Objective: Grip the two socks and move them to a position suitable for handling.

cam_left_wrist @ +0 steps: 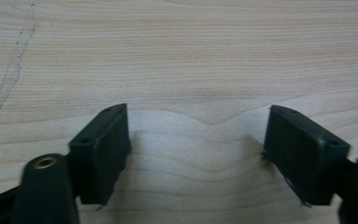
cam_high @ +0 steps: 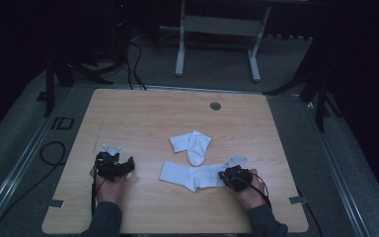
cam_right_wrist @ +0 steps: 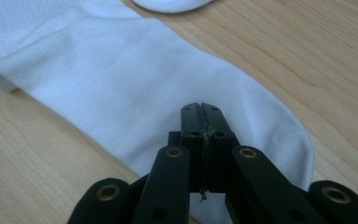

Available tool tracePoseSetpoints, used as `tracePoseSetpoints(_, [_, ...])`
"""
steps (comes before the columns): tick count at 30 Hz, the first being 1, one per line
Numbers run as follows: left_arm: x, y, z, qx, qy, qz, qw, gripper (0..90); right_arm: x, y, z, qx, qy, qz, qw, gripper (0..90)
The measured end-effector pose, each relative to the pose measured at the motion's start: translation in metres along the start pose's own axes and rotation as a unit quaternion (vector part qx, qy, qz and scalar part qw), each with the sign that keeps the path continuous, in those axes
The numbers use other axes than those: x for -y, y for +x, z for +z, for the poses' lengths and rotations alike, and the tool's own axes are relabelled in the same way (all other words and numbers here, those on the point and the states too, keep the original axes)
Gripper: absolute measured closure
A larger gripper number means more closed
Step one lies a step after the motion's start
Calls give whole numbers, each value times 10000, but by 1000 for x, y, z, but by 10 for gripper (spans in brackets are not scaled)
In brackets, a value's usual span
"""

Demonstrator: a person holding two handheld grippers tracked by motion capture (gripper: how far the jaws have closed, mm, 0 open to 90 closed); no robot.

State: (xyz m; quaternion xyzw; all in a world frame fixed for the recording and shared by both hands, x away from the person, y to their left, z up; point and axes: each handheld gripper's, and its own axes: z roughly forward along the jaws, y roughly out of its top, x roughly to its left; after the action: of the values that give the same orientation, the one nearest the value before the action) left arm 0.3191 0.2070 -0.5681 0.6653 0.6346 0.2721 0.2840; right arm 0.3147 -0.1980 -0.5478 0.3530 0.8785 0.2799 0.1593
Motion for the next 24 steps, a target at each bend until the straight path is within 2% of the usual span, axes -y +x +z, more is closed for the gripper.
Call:
tracePoseSetpoints(3, [0, -3, -4, 59, 20, 58, 10000, 350, -1, 3, 0, -47, -10, -40, 10000, 885])
tracePoseSetpoints(5, [0, -6, -8, 167, 72, 164, 9997, 519, -1, 8, 0, -126, -14, -83, 9999, 881])
tracePoseSetpoints(7, [0, -9, -10, 235, 117, 221, 9994, 602, -2, 13, 1, -192, -33, -135, 9997, 874])
tracePoseSetpoints(9, [0, -10, -10, 259, 129, 235, 9993, 659, -3, 19, 2, -271, -70, -147, 9995, 871])
tracePoseSetpoints(10, [1, -12, -12, 371, 166, 294, 9987, 672, -4, 22, 3, -301, -87, -161, 9994, 871])
tracePoseSetpoints(12, [1, -13, -13, 541, 181, 279, 9980, 686, -5, 28, 4, -360, -113, -236, 9990, 872])
tracePoseSetpoints(14, [1, -14, -14, 710, 218, 297, 9968, 743, -7, 33, 5, -405, -134, -301, 9986, 873])
tracePoseSetpoints(16, [1, -18, -17, 847, 139, 321, 9958, 805, -9, 37, 6, -436, -148, -355, 9983, 873])
tracePoseSetpoints(20, [0, -33, -31, 1108, -139, 562, 9922, 892, -11, 43, 8, -521, -189, -381, 9977, 873])
tracePoseSetpoints(24, [3, -58, -41, 1418, -244, 954, 9850, 894, -13, 51, 10, -569, -226, -473, 9970, 873])
